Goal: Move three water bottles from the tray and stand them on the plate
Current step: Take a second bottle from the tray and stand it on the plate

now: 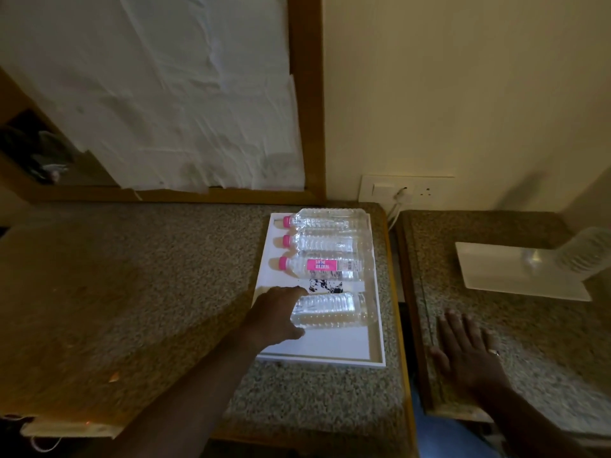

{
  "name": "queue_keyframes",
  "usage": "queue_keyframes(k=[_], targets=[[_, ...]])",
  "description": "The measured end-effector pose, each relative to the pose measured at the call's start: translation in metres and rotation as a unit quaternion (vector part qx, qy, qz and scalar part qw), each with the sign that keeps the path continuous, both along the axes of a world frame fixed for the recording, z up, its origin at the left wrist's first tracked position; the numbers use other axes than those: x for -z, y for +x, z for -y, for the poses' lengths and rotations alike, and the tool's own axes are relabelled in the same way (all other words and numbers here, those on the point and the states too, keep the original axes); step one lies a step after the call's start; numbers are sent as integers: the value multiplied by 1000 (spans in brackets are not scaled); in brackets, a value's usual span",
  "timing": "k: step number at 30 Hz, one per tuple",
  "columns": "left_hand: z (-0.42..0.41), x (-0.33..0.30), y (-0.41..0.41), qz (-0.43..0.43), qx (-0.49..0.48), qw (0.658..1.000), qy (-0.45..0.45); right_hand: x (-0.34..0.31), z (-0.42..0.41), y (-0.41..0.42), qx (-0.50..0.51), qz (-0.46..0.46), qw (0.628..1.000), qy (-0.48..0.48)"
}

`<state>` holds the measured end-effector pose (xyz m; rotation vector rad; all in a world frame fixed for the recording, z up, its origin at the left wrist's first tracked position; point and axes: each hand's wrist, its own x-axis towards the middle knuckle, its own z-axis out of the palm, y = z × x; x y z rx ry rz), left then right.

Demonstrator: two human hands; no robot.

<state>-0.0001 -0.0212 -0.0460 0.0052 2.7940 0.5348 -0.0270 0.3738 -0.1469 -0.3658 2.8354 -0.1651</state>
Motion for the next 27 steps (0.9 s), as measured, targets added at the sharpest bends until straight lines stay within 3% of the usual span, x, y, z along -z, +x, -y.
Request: queue_keyframes(k=[11, 21, 27], targets=[[-25, -76, -25, -145, 3, 979, 145, -5, 2, -1, 8, 1, 1000, 15], [-93, -52, -33, -129, -20, 940, 314, -15, 4, 1, -3, 2, 1000, 0], [-93, -44, -40, -113, -64, 944, 304, -11, 3, 2, -16, -40, 999, -24]])
